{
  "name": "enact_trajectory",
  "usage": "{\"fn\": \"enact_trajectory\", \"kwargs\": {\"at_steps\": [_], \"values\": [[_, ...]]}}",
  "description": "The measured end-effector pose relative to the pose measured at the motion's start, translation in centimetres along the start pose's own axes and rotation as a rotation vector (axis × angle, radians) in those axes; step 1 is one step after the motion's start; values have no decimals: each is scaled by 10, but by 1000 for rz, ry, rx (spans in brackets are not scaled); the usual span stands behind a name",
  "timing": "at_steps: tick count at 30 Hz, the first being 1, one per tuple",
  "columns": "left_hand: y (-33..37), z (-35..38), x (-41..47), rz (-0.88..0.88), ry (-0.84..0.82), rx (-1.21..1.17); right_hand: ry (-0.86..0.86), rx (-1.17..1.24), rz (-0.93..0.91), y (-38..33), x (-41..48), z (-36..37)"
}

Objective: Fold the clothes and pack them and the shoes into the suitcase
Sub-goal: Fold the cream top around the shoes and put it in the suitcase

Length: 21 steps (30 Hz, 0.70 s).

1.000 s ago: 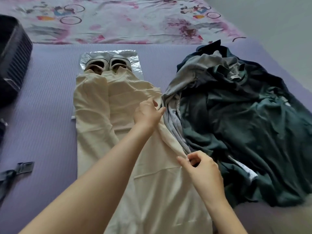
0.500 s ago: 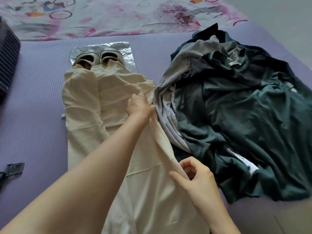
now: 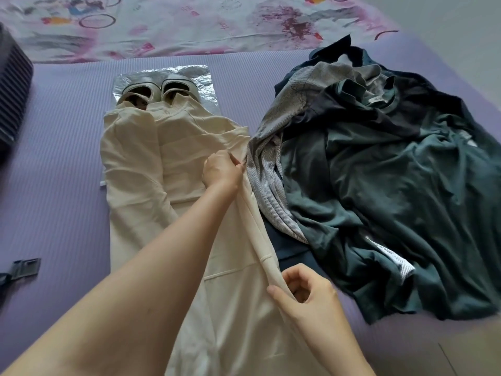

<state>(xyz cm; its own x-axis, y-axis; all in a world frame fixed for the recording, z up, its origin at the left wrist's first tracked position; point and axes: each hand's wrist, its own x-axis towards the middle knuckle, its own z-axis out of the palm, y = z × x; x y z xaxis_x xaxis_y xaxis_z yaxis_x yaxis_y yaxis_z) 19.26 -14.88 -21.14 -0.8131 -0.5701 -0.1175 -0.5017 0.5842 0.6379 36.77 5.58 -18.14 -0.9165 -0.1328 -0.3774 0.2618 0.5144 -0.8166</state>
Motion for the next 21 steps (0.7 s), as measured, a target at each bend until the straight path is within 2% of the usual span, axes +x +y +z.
{"fn": "enact_trajectory", "kwargs": {"at_steps": [3, 7, 13, 17, 21], "values": [[2, 2, -3, 22, 6, 27, 18, 61, -67, -2, -3, 7], [5, -2, -2, 4, -78, 63, 64, 135, -131, 2, -6, 8], [6, 3, -8, 36, -34, 143, 0, 18, -100, 11, -8, 9], [-3, 1, -3, 26, 34, 34, -14, -32, -73, 14, -11, 14], [-3, -17, -4, -35, 110, -251, -68, -6, -101, 1, -20, 20]]}}
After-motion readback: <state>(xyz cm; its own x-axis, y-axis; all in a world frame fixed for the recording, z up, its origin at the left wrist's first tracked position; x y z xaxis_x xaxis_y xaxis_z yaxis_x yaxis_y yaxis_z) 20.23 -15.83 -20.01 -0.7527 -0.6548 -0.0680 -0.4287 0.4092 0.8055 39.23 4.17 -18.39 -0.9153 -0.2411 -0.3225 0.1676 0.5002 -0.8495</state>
